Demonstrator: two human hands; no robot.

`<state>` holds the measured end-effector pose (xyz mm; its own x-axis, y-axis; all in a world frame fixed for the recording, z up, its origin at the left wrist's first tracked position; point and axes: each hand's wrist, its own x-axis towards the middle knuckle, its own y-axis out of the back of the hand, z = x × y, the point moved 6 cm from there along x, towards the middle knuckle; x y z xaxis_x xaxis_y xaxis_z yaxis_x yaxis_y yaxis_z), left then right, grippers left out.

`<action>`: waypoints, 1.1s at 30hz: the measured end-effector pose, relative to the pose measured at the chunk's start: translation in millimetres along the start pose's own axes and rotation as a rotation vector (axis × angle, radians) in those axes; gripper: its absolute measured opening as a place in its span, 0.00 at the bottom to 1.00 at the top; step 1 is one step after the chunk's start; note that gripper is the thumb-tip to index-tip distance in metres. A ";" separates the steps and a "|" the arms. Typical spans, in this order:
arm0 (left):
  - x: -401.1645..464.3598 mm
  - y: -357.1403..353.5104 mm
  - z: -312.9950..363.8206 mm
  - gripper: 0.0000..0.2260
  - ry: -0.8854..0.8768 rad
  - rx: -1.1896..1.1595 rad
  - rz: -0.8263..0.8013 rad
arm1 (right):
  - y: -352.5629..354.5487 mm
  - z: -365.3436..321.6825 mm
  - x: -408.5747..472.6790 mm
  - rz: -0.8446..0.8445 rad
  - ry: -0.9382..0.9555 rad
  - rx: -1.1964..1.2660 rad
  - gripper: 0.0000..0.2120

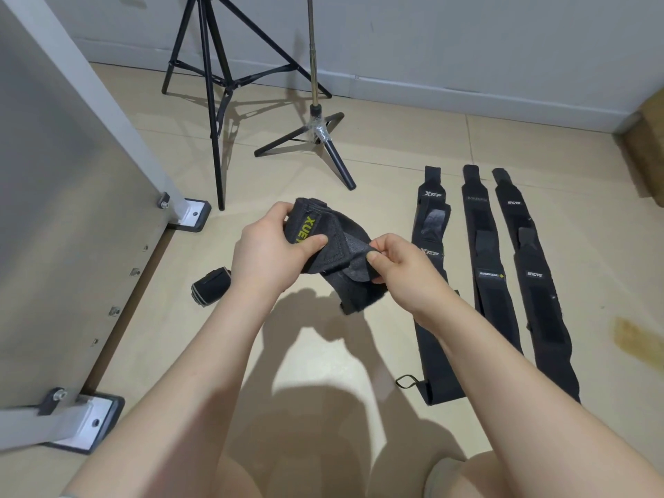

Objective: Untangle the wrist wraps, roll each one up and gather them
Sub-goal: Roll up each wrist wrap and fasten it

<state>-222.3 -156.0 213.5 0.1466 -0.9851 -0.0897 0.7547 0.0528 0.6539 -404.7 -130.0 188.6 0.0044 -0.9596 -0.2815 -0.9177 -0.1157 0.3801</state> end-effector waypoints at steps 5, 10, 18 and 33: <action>-0.2 2.1 1.7 0.18 -0.026 0.067 0.021 | -10.1 2.4 -3.7 -0.135 -0.039 0.021 0.06; -0.9 5.5 3.9 0.20 -0.062 0.084 0.063 | -10.1 -0.9 -5.5 -0.195 0.000 0.088 0.07; -1.7 -15.9 -7.5 0.12 0.256 -0.815 -0.231 | 26.4 -7.7 -2.5 0.148 0.099 0.271 0.18; -7.1 -40.7 -8.7 0.09 0.386 -0.915 -0.392 | 29.0 -3.4 1.0 0.117 -0.130 0.485 0.09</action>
<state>-248.6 -149.8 180.9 -0.1389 -0.8500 -0.5081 0.9628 0.0042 -0.2702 -429.9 -135.2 202.3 -0.1306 -0.9157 -0.3800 -0.9879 0.1524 -0.0278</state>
